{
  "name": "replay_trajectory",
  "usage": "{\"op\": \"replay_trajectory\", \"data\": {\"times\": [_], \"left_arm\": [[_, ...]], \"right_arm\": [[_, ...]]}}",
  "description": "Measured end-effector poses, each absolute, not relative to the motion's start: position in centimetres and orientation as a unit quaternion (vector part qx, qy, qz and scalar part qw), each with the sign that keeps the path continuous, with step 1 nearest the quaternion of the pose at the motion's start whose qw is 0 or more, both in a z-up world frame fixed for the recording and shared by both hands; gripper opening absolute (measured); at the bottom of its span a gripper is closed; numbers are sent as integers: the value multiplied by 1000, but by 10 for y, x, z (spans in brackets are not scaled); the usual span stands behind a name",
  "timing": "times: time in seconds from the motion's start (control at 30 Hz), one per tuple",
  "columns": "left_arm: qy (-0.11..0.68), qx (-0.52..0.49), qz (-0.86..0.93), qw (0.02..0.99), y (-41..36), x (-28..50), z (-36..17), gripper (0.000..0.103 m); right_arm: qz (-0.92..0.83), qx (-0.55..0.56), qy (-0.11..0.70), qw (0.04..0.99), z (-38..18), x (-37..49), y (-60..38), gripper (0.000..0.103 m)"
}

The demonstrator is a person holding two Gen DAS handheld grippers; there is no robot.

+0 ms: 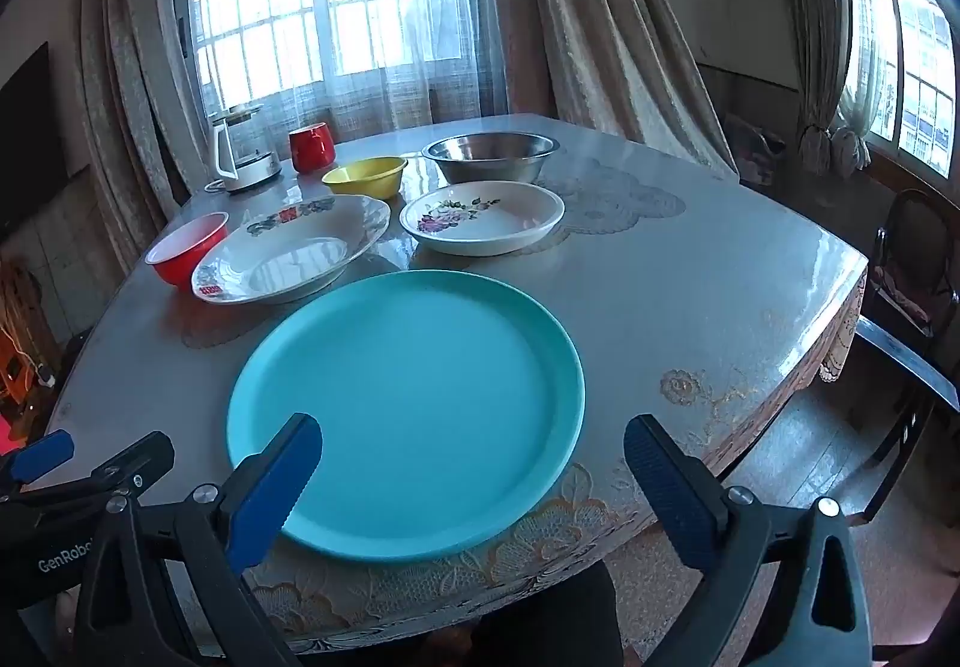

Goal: Organize plates and bowls
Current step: 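Move the left gripper toward the white plate with red characters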

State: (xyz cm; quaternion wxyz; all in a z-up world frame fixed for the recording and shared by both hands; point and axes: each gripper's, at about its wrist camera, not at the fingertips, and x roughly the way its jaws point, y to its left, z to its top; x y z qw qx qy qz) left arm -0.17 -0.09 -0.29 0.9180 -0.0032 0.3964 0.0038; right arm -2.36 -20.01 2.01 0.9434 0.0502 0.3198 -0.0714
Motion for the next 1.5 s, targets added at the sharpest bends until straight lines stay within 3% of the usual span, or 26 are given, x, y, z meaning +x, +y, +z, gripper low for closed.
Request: {"op": "replay_trajectory", "data": {"times": [1.5], "left_arm": [[372,-7,-38,928,-10,-4,1,103]], "right_arm": [[-80,40,322,943,27,-25,-204,103]]}}
